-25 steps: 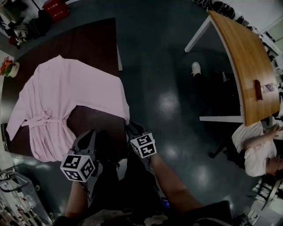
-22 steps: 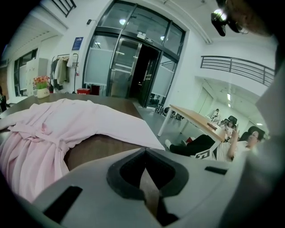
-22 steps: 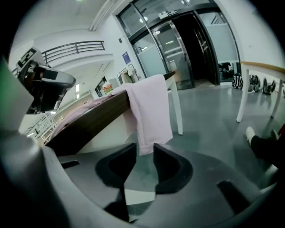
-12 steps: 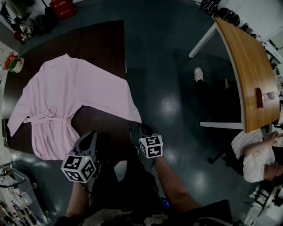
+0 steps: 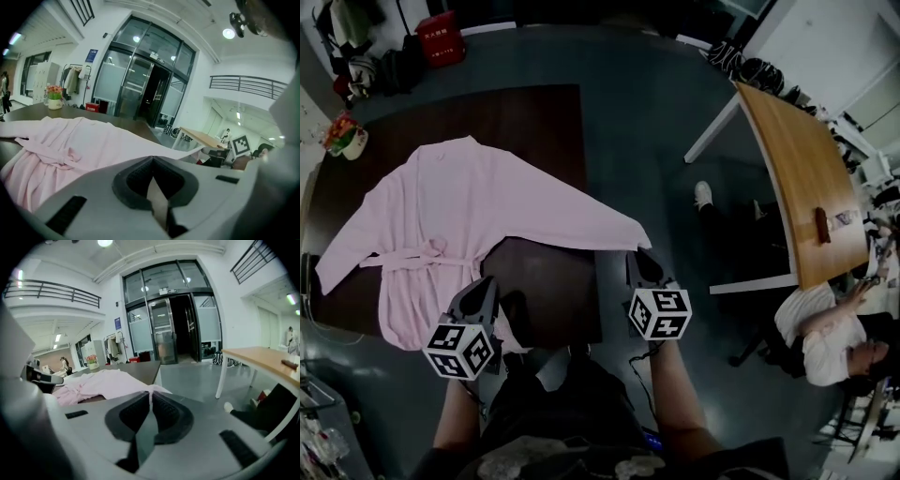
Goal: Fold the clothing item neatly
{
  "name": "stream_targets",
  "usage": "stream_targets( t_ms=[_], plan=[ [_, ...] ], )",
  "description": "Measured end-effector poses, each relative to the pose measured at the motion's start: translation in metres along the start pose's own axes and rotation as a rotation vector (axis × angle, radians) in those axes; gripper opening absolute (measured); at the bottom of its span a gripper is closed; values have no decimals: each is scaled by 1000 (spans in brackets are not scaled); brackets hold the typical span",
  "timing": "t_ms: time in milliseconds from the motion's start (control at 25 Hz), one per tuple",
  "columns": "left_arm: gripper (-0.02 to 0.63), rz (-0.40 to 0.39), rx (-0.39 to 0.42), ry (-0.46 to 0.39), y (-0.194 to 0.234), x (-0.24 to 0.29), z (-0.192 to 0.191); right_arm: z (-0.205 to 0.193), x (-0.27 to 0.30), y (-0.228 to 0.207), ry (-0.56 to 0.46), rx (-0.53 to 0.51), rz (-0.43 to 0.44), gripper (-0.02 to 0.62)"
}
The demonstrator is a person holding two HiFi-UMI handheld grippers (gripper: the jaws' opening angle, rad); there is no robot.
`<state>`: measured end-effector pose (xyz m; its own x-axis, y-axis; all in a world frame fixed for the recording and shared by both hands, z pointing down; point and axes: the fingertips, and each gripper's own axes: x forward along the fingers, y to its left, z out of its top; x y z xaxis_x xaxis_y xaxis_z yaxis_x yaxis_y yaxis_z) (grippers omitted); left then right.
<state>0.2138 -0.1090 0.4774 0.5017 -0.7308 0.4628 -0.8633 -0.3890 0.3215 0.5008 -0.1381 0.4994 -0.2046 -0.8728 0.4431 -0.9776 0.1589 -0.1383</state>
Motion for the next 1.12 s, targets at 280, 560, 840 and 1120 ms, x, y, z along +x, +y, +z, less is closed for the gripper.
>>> stream_targets(
  t_ms=[280,560,840,1120],
  plan=[
    [9,-4,-2,-72,75,-55,20,87,-1,98,-110,-85,7,12],
    [9,10,-21,-86,159,-99,19,100,36,200,-134,-96,30,12],
    [9,9,-48,-60,207,-119,12,80,51,234,-107,-34,-20,12],
    [9,32,-54,-76,207,-119,21,63,56,221,-70,-2,-40,12]
  ],
)
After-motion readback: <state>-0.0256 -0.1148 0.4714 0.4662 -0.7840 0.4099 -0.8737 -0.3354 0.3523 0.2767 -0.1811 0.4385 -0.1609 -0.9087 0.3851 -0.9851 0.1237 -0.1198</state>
